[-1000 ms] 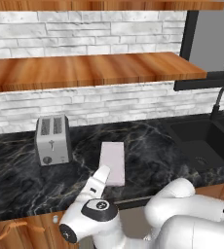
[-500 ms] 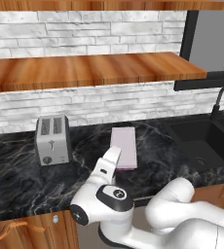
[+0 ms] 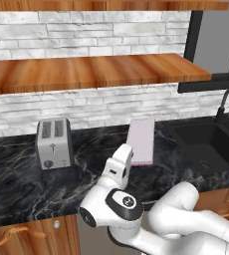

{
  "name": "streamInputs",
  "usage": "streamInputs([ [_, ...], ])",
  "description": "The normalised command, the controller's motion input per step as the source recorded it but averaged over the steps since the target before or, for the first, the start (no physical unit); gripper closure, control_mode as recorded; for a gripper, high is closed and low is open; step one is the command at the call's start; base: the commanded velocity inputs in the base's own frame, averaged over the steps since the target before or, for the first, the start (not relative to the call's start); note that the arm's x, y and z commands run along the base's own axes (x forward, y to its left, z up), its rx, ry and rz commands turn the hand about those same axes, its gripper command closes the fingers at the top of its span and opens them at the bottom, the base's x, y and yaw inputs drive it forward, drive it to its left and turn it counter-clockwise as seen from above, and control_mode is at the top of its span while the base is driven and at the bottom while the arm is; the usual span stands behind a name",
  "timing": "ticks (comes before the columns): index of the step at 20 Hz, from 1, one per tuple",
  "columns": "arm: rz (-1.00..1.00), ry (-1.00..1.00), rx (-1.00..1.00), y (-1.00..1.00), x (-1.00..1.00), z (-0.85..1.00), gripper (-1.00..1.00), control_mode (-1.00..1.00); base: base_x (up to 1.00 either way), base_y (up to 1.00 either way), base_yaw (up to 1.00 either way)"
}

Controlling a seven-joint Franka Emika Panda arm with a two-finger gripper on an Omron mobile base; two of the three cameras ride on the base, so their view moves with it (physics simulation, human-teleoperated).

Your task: The ice cube tray has been filled with water. Take the tray and place it in the freezer to make ice. Close the freezer door after placing the tray.

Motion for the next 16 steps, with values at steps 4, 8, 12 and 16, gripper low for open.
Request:
streamInputs([
  [4, -0.04, 0.0, 0.0, -0.32, -0.08, 0.52, 1.0, -1.0, 0.0, 0.0, 0.0],
  [8, 0.0, 0.0, 0.0, -0.25, -0.03, 0.21, 1.0, -1.0, 0.0, 0.0, 0.0],
  [12, 0.0, 0.0, 0.01, -0.18, -0.08, 0.01, 1.0, -1.0, 0.0, 0.0, 0.0],
  [16, 0.0, -0.02, 0.05, -0.19, -0.11, 0.0, 1.0, -1.0, 0.0, 0.0, 0.0],
])
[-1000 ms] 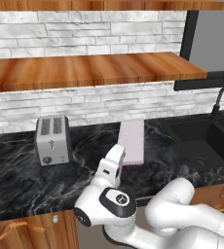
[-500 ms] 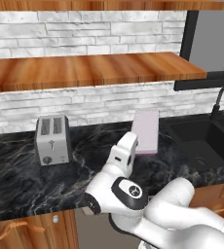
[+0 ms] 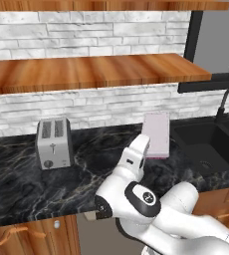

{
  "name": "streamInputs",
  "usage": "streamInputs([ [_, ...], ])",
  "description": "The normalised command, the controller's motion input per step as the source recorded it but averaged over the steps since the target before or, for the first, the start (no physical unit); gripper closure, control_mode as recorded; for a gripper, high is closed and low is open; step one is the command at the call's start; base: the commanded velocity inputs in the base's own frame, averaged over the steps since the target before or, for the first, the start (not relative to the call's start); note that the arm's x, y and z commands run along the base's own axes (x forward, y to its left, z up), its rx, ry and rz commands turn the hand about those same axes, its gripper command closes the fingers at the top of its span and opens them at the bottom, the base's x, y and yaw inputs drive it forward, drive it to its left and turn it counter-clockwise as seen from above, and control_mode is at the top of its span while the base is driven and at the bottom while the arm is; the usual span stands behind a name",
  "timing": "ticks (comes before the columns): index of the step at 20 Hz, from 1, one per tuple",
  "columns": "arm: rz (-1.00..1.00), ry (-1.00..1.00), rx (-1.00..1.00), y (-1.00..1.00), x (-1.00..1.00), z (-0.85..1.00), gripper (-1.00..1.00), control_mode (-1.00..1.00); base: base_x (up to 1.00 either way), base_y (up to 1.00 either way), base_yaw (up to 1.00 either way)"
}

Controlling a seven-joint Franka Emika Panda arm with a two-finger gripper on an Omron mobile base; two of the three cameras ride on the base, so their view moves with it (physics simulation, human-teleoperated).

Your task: The ice cube tray has been filled with water. Take the tray and place it in the freezer to make ice. Close the freezer door after placing the tray.

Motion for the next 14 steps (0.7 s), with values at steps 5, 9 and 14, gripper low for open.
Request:
streamInputs([
  [5, 0.0, -0.07, 0.11, -0.19, -0.05, 0.0, 1.0, -1.0, 0.0, 0.0, 0.0],
  [9, 0.0, -0.01, 0.15, -0.16, 0.0, 0.02, 1.0, -1.0, 0.0, 0.0, 0.0],
  [14, 0.0, 0.0, 0.16, -0.21, 0.0, 0.1, 1.0, -1.0, 0.0, 0.0, 0.0],
])
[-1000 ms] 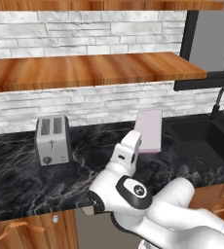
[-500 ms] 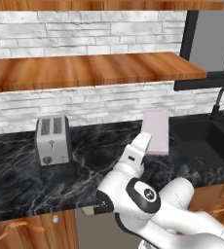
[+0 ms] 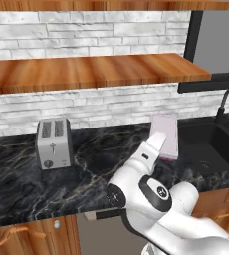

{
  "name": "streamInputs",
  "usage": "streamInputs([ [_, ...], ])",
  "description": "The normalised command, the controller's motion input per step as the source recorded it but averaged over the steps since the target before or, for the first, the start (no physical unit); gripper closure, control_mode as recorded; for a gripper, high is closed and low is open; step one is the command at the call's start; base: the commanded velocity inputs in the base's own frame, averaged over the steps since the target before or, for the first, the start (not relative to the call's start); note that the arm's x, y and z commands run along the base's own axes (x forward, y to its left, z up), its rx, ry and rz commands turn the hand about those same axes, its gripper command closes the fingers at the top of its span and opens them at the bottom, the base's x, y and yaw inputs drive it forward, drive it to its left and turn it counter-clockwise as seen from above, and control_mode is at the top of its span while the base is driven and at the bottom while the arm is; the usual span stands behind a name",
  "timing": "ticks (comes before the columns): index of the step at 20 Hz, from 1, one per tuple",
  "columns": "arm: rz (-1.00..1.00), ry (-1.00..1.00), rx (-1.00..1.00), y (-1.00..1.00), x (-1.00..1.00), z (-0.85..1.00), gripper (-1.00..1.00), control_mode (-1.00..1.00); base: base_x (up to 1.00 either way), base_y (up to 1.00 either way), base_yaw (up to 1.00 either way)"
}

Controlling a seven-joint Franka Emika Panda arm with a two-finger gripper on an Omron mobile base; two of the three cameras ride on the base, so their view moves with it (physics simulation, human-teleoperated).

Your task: The ice cube tray has been filled with water. Take the tray and place it in the freezer to make ice. Close the freezer door after placing the tray.

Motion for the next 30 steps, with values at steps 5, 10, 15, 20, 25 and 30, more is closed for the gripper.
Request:
streamInputs([
  [5, 0.0, 0.0, 0.08, -0.28, 0.0, 0.26, 1.0, -1.0, 0.0, 0.0, 0.0],
  [10, 0.0, 0.0, 0.0, -0.12, 0.0, 0.05, 1.0, -1.0, 0.0, 0.0, 0.0],
  [15, 0.0, 0.0, -0.02, 0.0, -0.01, 0.0, 1.0, -1.0, 0.0, 0.0, 0.0],
  [20, 0.0, 0.0, -0.08, 0.0, -0.04, 0.0, 1.0, -1.0, 0.0, 0.0, 0.0],
  [25, 0.0, 0.0, -0.1, 0.0, 0.0, 0.0, 1.0, -1.0, 0.0, 0.0, 0.0],
  [30, 0.0, 0.0, -0.01, 0.0, 0.0, 0.0, 1.0, 1.0, 0.0, 0.0, 0.0],
])
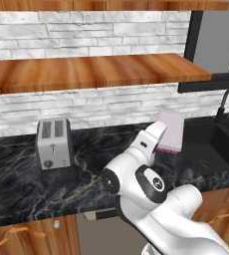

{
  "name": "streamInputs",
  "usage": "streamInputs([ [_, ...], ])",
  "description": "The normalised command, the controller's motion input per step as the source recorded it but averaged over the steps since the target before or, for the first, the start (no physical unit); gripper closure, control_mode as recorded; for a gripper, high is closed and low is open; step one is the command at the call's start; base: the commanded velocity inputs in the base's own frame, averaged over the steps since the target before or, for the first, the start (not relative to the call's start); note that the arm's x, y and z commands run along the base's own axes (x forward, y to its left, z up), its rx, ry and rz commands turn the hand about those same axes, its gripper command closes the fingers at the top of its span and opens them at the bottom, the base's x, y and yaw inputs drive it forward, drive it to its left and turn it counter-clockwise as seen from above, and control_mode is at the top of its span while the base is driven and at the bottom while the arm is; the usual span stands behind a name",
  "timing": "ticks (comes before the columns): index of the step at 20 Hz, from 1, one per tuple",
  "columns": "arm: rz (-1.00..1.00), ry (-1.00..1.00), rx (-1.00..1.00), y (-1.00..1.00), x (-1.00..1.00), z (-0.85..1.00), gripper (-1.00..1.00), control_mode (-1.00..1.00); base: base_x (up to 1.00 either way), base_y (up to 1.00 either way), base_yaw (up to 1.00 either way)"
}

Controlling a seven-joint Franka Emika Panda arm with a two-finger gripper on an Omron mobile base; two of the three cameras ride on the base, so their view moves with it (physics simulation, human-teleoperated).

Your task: The ice cube tray has been filled with water. Take the tray and place it in the freezer to make ice. Close the freezer door after placing the tray.

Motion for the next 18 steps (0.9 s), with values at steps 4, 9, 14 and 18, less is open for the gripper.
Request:
streamInputs([
  [4, 0.0, 0.0, 0.0, 0.0, 0.0, 0.0, 1.0, 1.0, -0.12, 0.0, 0.0],
  [9, 0.0, 0.0, 0.0, 0.0, 0.0, 0.0, 1.0, 1.0, -0.81, 0.0, 0.0],
  [14, 0.0, 0.0, 0.0, 0.0, 0.0, 0.0, 1.0, 1.0, -1.0, -0.04, -0.04],
  [18, 0.0, 0.0, 0.0, 0.0, 0.0, 0.0, 1.0, 1.0, -0.92, -0.32, -0.19],
])
